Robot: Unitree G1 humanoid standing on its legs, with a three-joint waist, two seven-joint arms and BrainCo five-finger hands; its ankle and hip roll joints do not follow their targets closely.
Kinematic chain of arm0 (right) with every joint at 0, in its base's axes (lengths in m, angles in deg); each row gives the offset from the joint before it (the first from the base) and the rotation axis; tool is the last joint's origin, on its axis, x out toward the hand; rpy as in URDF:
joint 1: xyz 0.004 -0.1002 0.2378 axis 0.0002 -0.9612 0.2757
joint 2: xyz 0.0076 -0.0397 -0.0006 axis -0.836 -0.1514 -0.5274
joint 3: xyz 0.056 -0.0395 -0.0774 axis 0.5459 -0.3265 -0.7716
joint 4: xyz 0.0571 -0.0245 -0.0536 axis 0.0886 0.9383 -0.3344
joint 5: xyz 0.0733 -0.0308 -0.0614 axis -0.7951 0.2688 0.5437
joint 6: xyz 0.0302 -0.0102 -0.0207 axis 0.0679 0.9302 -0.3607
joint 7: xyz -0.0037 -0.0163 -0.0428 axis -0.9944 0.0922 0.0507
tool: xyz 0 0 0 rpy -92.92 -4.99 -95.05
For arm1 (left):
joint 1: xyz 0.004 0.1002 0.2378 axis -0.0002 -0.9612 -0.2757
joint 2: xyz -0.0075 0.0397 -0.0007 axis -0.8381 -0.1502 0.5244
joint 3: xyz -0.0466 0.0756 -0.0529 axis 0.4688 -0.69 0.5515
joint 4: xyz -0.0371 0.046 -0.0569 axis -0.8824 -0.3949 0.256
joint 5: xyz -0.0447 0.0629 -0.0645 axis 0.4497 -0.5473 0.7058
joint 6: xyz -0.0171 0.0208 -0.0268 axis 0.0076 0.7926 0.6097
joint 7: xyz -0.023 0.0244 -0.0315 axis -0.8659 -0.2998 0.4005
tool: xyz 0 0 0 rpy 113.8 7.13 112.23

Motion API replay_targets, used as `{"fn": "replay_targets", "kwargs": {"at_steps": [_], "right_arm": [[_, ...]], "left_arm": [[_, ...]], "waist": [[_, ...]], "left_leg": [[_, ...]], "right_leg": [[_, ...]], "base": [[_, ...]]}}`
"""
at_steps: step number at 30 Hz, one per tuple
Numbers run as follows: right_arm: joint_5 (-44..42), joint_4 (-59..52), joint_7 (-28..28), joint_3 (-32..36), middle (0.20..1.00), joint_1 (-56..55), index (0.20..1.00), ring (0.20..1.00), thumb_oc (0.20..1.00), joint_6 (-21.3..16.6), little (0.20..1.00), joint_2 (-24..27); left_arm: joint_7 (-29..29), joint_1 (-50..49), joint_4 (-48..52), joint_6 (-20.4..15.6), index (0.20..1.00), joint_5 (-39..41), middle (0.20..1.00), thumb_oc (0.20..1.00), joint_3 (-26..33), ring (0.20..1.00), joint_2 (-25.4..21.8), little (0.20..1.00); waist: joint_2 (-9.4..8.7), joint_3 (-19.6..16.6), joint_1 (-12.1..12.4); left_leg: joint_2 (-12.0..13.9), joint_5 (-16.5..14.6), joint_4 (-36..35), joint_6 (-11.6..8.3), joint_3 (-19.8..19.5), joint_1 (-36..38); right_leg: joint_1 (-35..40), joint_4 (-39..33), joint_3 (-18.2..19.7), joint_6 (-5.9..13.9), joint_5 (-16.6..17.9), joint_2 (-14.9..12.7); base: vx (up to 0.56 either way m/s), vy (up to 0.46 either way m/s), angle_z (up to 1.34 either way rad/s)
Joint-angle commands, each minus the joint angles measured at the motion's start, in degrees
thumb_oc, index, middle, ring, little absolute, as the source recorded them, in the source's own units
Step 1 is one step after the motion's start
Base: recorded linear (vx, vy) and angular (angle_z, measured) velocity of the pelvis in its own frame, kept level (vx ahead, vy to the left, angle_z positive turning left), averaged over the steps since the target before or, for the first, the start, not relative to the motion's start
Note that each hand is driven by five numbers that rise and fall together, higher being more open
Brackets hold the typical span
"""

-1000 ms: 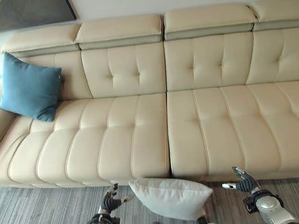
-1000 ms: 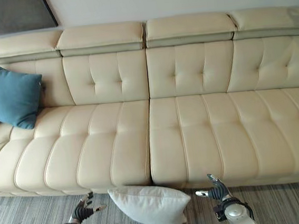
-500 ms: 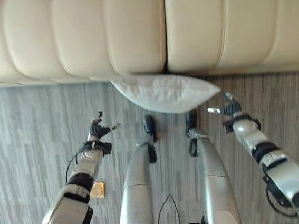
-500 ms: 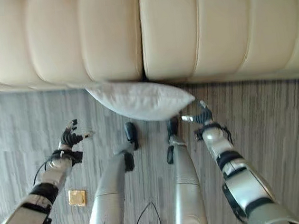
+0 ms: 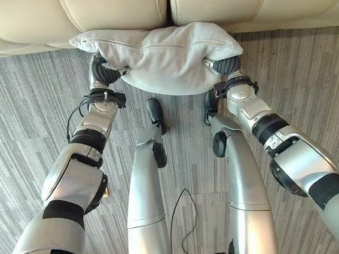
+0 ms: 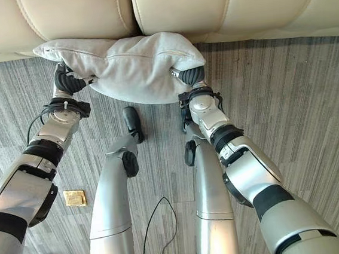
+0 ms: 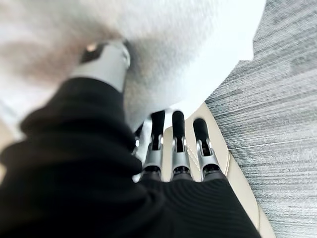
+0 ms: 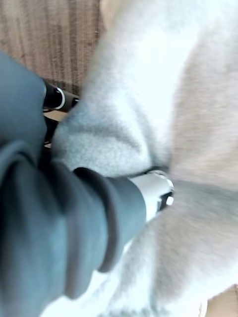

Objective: Pick up all the scattered cushions and arrange them neatly on the sofa.

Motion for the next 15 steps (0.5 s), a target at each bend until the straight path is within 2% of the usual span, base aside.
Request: {"fn": "replay_targets", "kwargs": {"at_steps": [1, 2, 9, 11, 12, 15], "right_arm": [[-0.7, -7.5, -3.1, -2.7, 0.200, -4.9, 0.200, 0.200, 0.200, -8.4, 0.200, -6.8], [-0.7, -9.6, -3.4, -2.2, 0.200, -6.0, 0.200, 0.200, 0.200, -8.9, 0.200, -6.4], [-0.7, -16.4, -4.1, 0.8, 0.200, -10.4, 0.200, 0.200, 0.200, -10.6, 0.200, -5.2], [-0.3, -21.6, -4.8, 1.8, 0.200, -14.2, 0.200, 0.200, 0.200, -11.2, 0.200, -5.1], [0.2, -23.9, -5.0, 2.0, 0.200, -15.8, 0.200, 0.200, 0.200, -11.4, 0.200, -4.9], [3.6, -30.9, -5.7, 1.4, 0.200, -21.4, 0.200, 0.200, 0.200, -10.6, 0.200, -4.0]], "left_arm": [[-3.0, -4.2, 7.3, -7.6, 0.200, -2.2, 0.200, 0.200, 1.5, 0.200, 5.2, 0.200], [-3.8, -5.7, 11.2, -8.3, 0.200, -2.6, 0.200, 0.200, 2.1, 0.200, 7.0, 0.200], [-5.3, -11.2, 23.3, -9.8, 0.200, -4.0, 0.200, 0.200, 4.2, 0.200, 11.3, 0.200], [-5.0, -14.7, 28.2, -9.8, 0.200, -5.7, 0.200, 0.200, 4.4, 0.200, 12.3, 0.200], [-4.9, -15.9, 29.9, -9.9, 0.200, -6.0, 0.200, 0.200, 4.5, 0.200, 12.4, 0.200], [-3.8, -20.9, 35.8, -9.8, 0.200, -6.8, 0.200, 0.200, 4.6, 0.200, 12.5, 0.200]], "waist": [[1.76, -11.4, 0.6], [1.55, -12.0, 0.6], [0.93, -12.9, 0.7], [0.57, -13.0, 0.6], [0.17, -12.9, 0.2], [-0.38, -13.1, -0.1]], "left_leg": [[-1.0, -9.5, 3.8, -1.35, -3.4, 1.6], [-1.3, -9.3, 2.2, -1.39, -3.7, 2.8], [-1.8, -8.7, -2.8, -1.74, -4.0, 8.8], [-1.9, -8.2, -6.2, -1.94, -3.7, 14.3], [-2.2, -6.4, -7.6, -1.79, -3.3, 15.5], [-2.3, -6.1, -11.3, -2.03, -3.4, 22.6]], "right_leg": [[1.8, -7.3, 3.6, 7.39, -1.9, -0.4], [2.9, -8.6, 3.6, 7.54, -1.6, -0.5], [8.4, -13.0, 3.3, 8.16, -0.7, -1.2], [13.3, -15.7, 3.0, 8.41, -0.1, -1.2], [14.6, -17.2, 2.5, 8.20, 1.7, -1.8], [21.0, -20.0, 1.8, 8.39, 2.1, -2.0]], "base": [[0.01, 0.013, 0.16], [0.01, 0.006, 0.12], [0.00, 0.002, 0.05], [-0.02, 0.003, 0.01], [-0.03, 0.001, 0.03], [0.07, -0.022, -0.02]]}}
